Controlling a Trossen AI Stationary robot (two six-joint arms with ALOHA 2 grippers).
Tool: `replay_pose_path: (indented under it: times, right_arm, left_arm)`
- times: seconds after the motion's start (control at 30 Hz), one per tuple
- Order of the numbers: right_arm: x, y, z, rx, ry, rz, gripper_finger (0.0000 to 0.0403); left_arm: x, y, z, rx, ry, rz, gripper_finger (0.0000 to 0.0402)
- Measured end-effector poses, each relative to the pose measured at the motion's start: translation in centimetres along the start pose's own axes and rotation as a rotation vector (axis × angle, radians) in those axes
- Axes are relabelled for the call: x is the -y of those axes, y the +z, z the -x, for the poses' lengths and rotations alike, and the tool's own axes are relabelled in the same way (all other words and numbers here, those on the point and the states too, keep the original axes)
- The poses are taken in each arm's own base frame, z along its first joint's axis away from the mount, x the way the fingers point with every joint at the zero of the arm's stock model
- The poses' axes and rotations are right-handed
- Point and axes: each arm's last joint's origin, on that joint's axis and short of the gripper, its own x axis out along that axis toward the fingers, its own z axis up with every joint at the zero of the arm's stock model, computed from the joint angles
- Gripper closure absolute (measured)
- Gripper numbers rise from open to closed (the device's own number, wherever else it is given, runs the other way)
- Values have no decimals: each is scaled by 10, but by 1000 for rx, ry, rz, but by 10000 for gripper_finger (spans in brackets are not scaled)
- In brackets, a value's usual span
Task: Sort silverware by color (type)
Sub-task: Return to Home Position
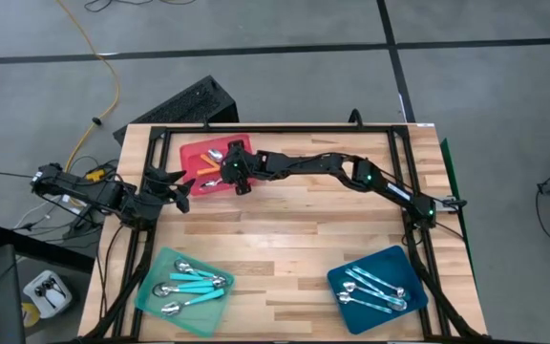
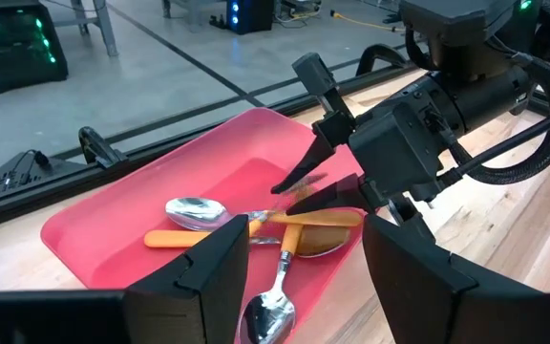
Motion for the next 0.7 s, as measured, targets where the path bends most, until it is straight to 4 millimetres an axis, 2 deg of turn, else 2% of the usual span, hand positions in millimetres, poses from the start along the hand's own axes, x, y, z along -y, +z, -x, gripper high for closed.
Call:
replay_pose_path:
  times: [0.37,0.7]
  right_arm:
    - [4,3,0,14,-24,-65,281]
    - [43,37,28,88,-100,-140,281]
  left_arm:
    - [0,0,0,0,0,-1,212]
    - [0,0,0,-1,-1,-26,212]
